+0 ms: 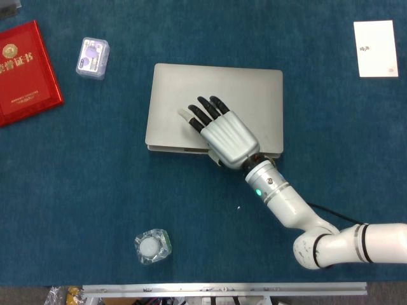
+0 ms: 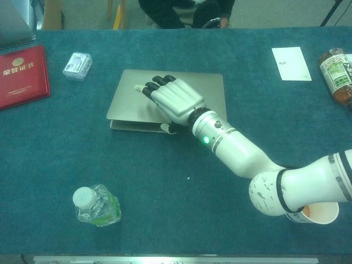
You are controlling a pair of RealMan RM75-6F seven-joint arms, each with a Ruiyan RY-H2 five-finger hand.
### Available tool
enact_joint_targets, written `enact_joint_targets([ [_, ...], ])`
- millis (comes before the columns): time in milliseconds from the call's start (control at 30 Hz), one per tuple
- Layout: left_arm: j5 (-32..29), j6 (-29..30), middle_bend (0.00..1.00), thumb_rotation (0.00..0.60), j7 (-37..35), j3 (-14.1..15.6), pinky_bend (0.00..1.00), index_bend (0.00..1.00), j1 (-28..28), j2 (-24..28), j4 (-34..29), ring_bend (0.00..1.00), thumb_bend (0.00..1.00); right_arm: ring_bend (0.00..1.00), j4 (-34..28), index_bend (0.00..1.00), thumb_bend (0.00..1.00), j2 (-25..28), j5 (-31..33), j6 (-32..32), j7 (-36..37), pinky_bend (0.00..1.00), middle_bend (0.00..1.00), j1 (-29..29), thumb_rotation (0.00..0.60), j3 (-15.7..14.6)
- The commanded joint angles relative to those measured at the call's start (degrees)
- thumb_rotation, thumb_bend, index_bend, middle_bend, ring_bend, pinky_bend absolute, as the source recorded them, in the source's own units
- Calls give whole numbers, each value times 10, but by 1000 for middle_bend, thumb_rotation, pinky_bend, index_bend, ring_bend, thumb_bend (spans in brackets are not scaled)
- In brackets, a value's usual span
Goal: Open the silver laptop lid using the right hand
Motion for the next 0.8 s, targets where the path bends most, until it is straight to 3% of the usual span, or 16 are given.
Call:
enact_joint_targets([
  [33, -1, -9, 160, 600, 0, 3, 143, 282, -3, 0, 1, 64, 417, 12, -8, 87, 270, 7, 0, 5, -7, 109, 134, 2, 600, 3],
  [800, 50, -76, 207, 600, -10, 34, 143, 305, -51, -22, 8, 103, 417, 12, -60, 86, 270, 38, 12, 30, -56, 110, 134, 24, 600, 29],
])
